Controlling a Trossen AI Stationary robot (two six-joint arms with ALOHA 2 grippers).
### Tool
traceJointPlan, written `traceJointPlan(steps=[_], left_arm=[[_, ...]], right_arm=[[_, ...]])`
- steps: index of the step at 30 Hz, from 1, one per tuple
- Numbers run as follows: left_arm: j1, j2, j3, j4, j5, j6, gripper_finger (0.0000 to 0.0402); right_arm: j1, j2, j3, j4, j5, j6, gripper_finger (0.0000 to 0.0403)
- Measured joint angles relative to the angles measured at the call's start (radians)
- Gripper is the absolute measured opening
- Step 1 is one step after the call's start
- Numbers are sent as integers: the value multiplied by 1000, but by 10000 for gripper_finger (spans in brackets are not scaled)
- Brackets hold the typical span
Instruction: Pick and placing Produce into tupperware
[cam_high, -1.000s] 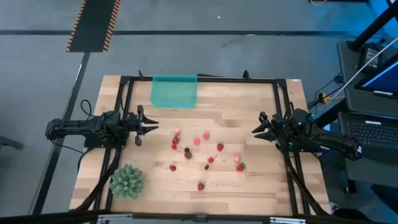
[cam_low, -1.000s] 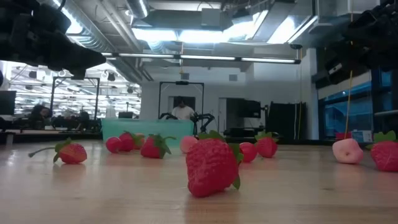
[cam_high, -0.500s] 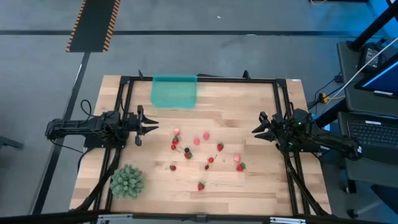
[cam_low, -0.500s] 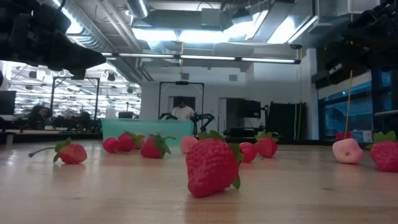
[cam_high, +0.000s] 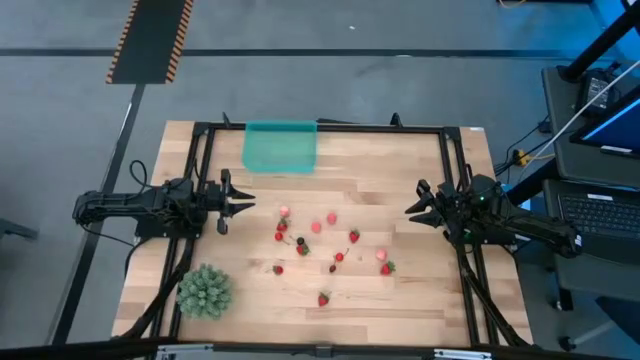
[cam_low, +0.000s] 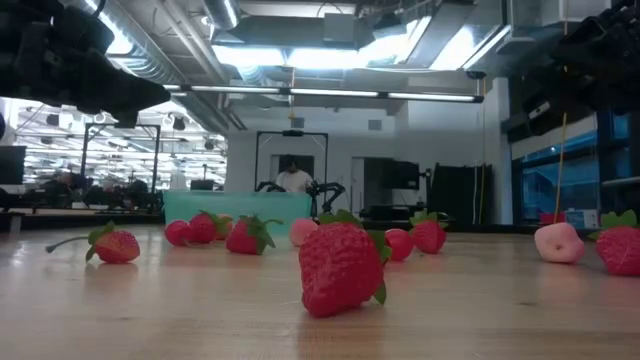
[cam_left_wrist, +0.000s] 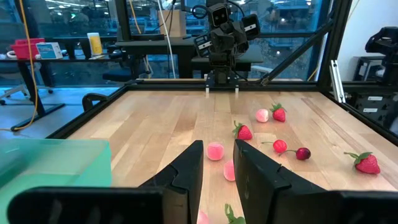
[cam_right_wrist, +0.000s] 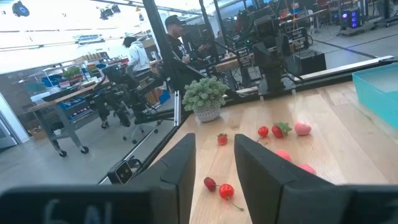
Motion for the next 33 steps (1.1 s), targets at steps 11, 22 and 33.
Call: traceJointPlan(steps=[11, 22, 33], left_arm=[[0, 0, 0, 0, 0, 0, 82], [0, 0, 0, 0, 0, 0, 82], [0, 0, 0, 0, 0, 0, 82]], right_arm=[[0, 0, 0, 50, 79, -50, 114], [0, 0, 0, 62, 185, -50, 114], [0, 0, 0, 56, 187, -51, 114]])
